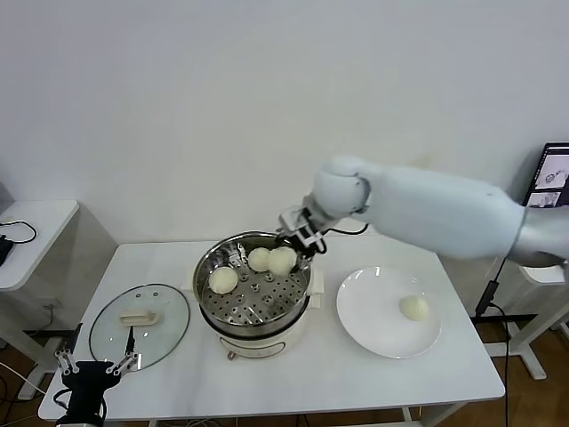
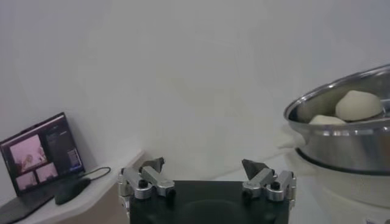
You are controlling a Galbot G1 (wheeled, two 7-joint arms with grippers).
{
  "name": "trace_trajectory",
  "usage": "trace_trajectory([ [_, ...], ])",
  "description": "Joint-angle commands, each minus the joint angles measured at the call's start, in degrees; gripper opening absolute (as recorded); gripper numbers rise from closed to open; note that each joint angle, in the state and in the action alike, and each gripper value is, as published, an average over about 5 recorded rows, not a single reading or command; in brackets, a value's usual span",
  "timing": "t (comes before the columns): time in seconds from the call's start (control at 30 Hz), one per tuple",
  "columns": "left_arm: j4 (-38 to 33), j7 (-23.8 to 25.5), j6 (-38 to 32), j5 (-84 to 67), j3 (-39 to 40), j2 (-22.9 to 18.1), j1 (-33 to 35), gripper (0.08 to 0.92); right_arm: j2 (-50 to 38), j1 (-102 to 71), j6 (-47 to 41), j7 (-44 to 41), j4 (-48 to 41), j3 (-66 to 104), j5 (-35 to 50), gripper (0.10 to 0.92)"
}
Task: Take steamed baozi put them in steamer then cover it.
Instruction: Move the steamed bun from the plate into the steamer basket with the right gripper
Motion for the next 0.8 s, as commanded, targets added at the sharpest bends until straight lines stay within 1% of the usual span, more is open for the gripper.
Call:
trace_trajectory([
  [0.03,0.01,-0.04,-0.04,-0.38,-0.76,-0.03,0.03,0.823,7.16,-3.2,12.25,1.86,-1.98,-3.23,-9.98,0.661],
  [0.43,0.57,-0.08,-0.09,-1.11,-1.2,0.0,-0.71,0.823,12.21,-2.74,17.56,0.58,-4.89,-4.79,-9.59,0.664],
  [0.8,1.32,-0.19,-0.19,-1.75,-1.47,0.12,-1.02,0.823,14.41,-2.21,20.36,-0.61,-5.87,-5.83,-10.35,0.67],
])
